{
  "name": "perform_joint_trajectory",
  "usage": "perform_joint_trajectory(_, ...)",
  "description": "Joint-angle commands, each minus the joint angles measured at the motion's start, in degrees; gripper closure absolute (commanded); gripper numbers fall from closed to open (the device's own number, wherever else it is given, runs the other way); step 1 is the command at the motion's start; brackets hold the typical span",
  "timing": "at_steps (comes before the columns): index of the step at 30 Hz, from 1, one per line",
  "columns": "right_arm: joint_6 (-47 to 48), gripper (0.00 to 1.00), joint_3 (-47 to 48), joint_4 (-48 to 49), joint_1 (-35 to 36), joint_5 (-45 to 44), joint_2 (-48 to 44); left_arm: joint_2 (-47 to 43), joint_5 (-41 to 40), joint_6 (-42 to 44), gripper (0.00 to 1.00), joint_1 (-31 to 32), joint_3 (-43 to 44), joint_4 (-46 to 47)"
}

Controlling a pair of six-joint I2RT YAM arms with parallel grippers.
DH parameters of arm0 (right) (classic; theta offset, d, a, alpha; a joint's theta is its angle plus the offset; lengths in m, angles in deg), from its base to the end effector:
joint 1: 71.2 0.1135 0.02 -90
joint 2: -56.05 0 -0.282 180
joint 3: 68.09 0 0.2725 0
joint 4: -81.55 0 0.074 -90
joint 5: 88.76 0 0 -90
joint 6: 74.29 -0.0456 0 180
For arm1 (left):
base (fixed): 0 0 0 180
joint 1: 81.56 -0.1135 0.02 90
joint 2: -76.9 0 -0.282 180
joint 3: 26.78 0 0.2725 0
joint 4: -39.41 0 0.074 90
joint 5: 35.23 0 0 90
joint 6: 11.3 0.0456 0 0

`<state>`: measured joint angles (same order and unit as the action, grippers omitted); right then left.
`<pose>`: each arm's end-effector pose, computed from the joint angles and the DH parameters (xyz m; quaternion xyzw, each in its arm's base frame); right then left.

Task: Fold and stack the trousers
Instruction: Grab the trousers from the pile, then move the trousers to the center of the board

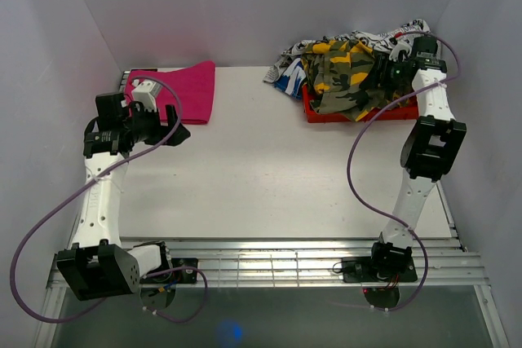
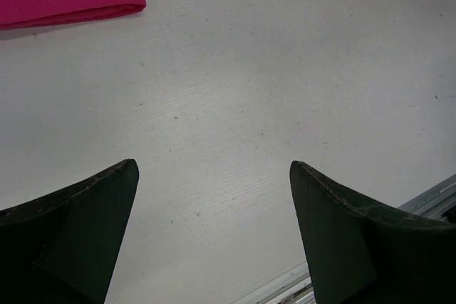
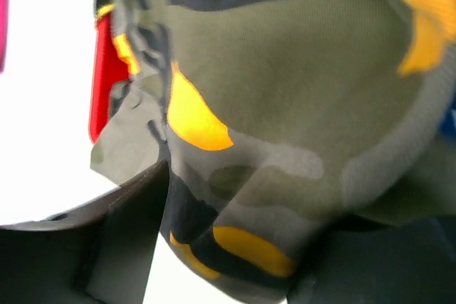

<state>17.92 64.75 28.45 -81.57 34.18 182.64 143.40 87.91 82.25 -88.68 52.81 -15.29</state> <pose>0.5315 -0.0720 0.2877 -0.0405 0.8969 0.2234 0.3794 0.2580 0.0071 0.3593 0.0896 0.8775 -0.2225 0.4153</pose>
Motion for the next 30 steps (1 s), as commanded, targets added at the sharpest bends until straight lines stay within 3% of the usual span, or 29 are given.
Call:
perform_joint_trajectory(1,-1.78,0.49,1.78,2.5,0.62,11.58,-2.03,0.12,-0.36,-0.21,0.02,0.17,3.79,-0.65)
perform_joint_trajectory(2,-2.3,0.67,2.31,3.02,0.62,13.0,-2.65,0.21,-0.28,-0.39,0.02,0.17,4.05,-0.82)
perform_joint_trajectory(4,-6.59,0.92,4.5,5.73,0.53,16.0,-4.93,0.03,-0.28,-0.39,0.02,0.17,4.76,-1.09)
perform_joint_trajectory(6,-10.9,0.92,5.48,9.42,-0.17,18.89,-6.96,-0.32,-0.45,-0.65,0.02,0.17,5.11,-1.18)
perform_joint_trajectory(16,-45.24,0.92,5.83,49.56,-4.83,26.2,-17.59,-1.28,-0.01,-1.0,0.02,0.08,6.69,-2.58)
perform_joint_trajectory(30,-57.5,0.92,7.77,67.62,-5.01,23.21,-30.16,-0.32,-3.44,-4.76,0.02,0.17,10.38,-4.17)
